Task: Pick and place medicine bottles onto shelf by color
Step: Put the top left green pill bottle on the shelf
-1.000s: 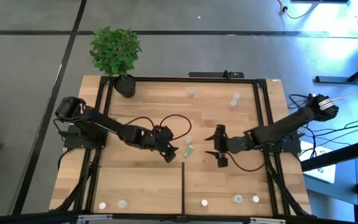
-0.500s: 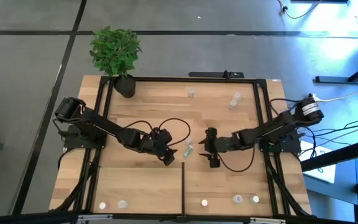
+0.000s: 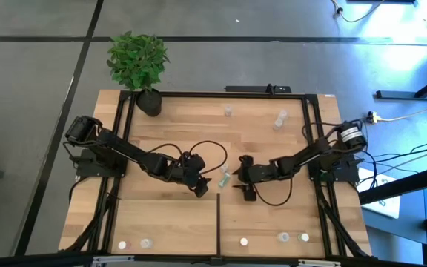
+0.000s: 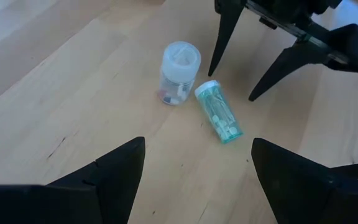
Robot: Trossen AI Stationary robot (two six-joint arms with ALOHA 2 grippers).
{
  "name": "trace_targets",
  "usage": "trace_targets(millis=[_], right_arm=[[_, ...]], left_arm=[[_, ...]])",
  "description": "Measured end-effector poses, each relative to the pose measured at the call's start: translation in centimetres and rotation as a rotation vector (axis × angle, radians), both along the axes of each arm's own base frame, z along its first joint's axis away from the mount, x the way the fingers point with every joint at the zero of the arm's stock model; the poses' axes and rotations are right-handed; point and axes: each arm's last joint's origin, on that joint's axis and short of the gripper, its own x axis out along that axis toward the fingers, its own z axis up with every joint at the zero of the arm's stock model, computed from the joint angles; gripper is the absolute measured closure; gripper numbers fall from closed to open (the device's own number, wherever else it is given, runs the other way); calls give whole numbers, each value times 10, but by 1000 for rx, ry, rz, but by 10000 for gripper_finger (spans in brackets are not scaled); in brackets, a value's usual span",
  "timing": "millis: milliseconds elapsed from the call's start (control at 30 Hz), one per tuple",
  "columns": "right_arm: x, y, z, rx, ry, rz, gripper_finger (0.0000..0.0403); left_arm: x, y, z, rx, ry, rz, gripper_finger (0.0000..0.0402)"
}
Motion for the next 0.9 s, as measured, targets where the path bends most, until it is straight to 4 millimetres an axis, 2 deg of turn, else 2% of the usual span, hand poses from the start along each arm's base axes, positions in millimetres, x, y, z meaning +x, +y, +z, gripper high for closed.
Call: trace_targets(millis=[367,900], right_arm=[[9,4,-6,53,-100,36,146],[9,3,-3,3,-106,59,146]], left_arm=[[0,0,0,1,3,0,113],[0,0,0,-4,1,5,113]])
